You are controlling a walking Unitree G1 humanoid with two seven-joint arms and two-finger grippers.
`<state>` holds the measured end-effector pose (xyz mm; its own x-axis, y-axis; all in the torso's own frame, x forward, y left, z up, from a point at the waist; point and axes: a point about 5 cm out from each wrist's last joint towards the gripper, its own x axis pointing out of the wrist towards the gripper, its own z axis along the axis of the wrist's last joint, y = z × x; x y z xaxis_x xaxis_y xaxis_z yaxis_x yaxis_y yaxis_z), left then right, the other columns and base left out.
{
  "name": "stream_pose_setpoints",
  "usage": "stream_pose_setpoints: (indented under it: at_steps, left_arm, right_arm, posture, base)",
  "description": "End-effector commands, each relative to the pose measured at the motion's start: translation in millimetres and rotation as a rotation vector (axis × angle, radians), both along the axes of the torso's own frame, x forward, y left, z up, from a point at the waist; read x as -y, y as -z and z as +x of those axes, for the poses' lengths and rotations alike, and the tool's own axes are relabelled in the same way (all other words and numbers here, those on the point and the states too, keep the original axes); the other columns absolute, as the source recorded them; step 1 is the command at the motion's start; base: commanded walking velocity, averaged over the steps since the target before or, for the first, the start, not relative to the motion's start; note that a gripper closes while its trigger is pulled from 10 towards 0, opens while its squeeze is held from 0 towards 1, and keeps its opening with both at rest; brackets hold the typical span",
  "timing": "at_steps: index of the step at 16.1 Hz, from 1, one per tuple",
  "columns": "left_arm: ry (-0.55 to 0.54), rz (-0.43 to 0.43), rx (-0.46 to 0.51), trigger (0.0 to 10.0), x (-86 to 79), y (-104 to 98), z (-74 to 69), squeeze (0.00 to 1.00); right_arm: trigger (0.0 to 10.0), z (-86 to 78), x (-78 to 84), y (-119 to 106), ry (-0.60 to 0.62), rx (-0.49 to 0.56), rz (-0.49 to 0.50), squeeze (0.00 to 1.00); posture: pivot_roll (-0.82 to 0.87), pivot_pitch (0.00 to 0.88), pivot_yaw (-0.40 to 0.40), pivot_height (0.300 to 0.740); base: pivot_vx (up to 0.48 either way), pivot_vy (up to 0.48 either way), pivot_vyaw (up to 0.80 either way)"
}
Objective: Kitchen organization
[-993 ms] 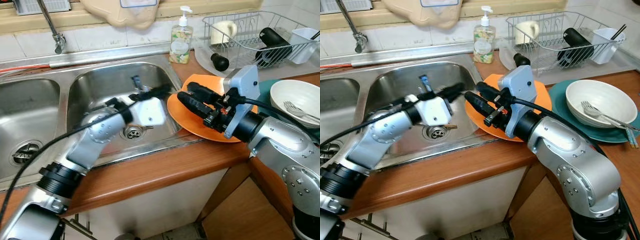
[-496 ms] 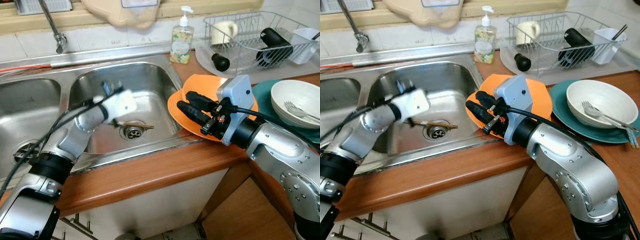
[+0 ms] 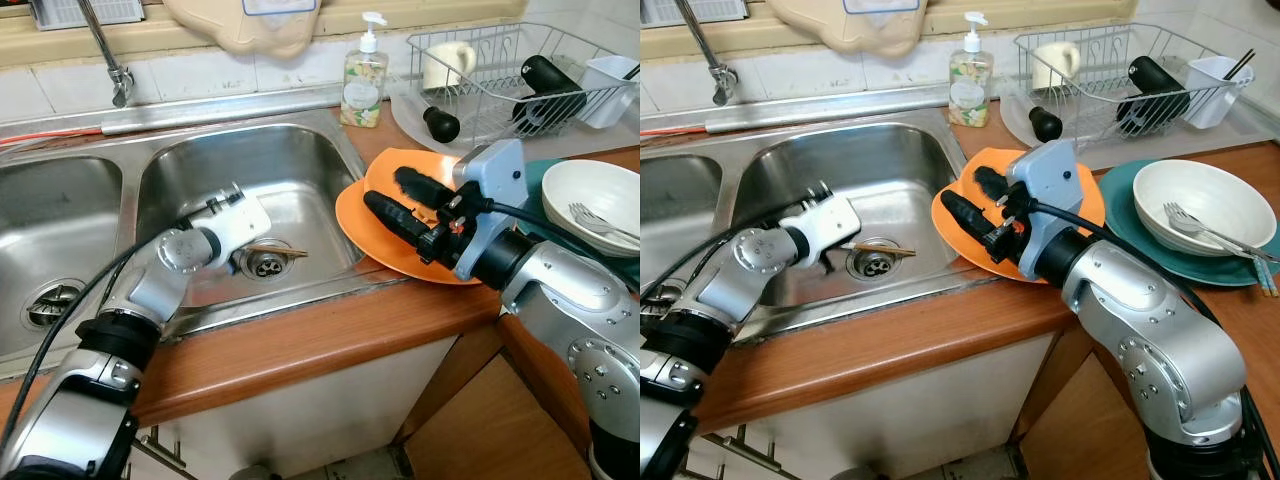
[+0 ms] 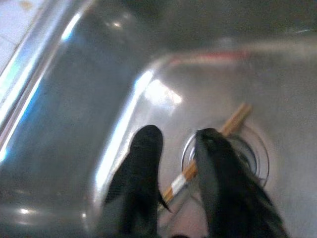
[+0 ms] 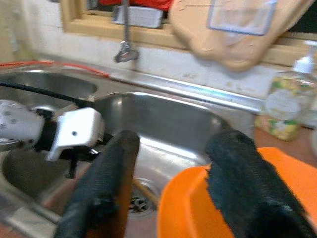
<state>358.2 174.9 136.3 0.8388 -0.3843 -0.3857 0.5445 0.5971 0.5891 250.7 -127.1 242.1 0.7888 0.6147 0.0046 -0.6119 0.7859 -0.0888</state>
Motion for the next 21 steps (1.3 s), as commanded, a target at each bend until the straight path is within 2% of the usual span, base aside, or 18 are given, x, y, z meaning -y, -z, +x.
stream_pose_setpoints:
  at_steps: [1,2,3,5,6,7,8,9,10,12,14,17,21]
  left_arm:
    - [-0.044,-0.076,0.025,10.0,-4.6,-2.2,-1.4,1.00]
    - [-0.037,-0.106,0.029,10.0,-4.3,-3.1,-3.0,1.00]
    - [-0.048,-0.208,0.046,10.0,-4.8,-7.2,-7.5,1.00]
    - [-0.007,-0.369,0.152,10.0,3.3,-24.0,-15.6,1.00]
    - [0.005,-0.405,0.173,10.0,5.4,-28.3,-17.9,1.00]
    - [0.056,-0.517,0.166,10.0,10.0,-35.8,-26.1,1.00]
    - [0.148,-0.616,0.150,10.0,14.6,-41.8,-41.8,0.42]
    - [0.176,-0.638,0.144,10.0,15.6,-42.6,-47.8,0.22]
    - [0.212,-0.663,0.120,10.0,15.2,-39.7,-61.7,0.00]
    - [0.254,-0.704,0.075,10.0,15.0,-39.0,-76.6,0.00]
    - [0.331,-0.757,-0.003,10.0,17.2,-42.8,-95.8,0.00]
    - [0.360,-0.742,-0.058,10.0,20.9,-38.3,-107.8,0.00]
    - [0.389,-0.741,-0.100,10.0,29.0,-38.9,-113.1,0.00]
  right_arm:
    - [10.0,1.7,5.8,-2.0,0.061,0.020,0.001,1.00]
    - [10.0,3.2,8.5,-3.3,0.103,0.035,0.007,1.00]
    - [10.0,5.8,14.7,-5.7,0.189,0.053,0.043,1.00]
    - [10.0,5.4,23.5,-5.2,0.268,0.058,0.041,1.00]
    - [10.0,4.7,24.3,-4.3,0.271,0.054,0.042,1.00]
    - [10.0,2.3,24.2,-0.1,0.261,0.050,0.018,1.00]
    - [10.0,-0.9,19.5,5.3,0.224,0.028,0.007,0.89]
    - [10.0,-2.2,16.8,6.9,0.205,0.019,0.008,0.83]
    - [10.0,-5.7,7.5,10.2,0.151,0.006,-0.008,0.00]
    - [10.0,-6.7,-0.3,15.7,0.108,-0.010,-0.031,0.00]
    - [10.0,-1.4,-2.8,19.5,0.127,-0.014,-0.036,0.00]
    - [10.0,1.3,-6.2,22.4,0.126,-0.014,-0.073,0.00]
    - [10.0,5.9,-2.2,27.2,0.207,-0.050,-0.058,0.00]
  posture:
    - [-0.15,0.000,0.044,0.740]
    - [-0.15,0.000,0.042,0.740]
    - [-0.15,0.000,0.041,0.740]
    - [-0.13,0.000,0.027,0.740]
    - [-0.12,0.000,0.027,0.740]
    - [-0.12,0.000,0.028,0.740]
    - [-0.12,0.000,0.032,0.740]
    - [-0.12,0.000,0.032,0.740]
    - [-0.11,0.000,0.038,0.740]
    - [-0.10,0.000,0.038,0.740]
    - [-0.09,0.000,0.037,0.740]
    - [-0.09,0.000,0.034,0.740]
    - [-0.09,0.000,0.032,0.740]
  base:
    - [0.000,0.000,0.00]
    - [0.000,0.000,0.00]
    - [0.000,0.000,0.00]
    - [0.000,0.000,0.00]
    - [0.000,0.000,0.00]
    - [0.000,0.000,0.00]
    - [0.000,0.000,0.00]
    - [0.000,0.000,0.00]
    - [0.000,0.000,0.00]
    - [0.000,0.000,0.00]
    - [0.000,0.000,0.00]
    - [0.000,0.000,0.00]
    - [0.000,0.000,0.00]
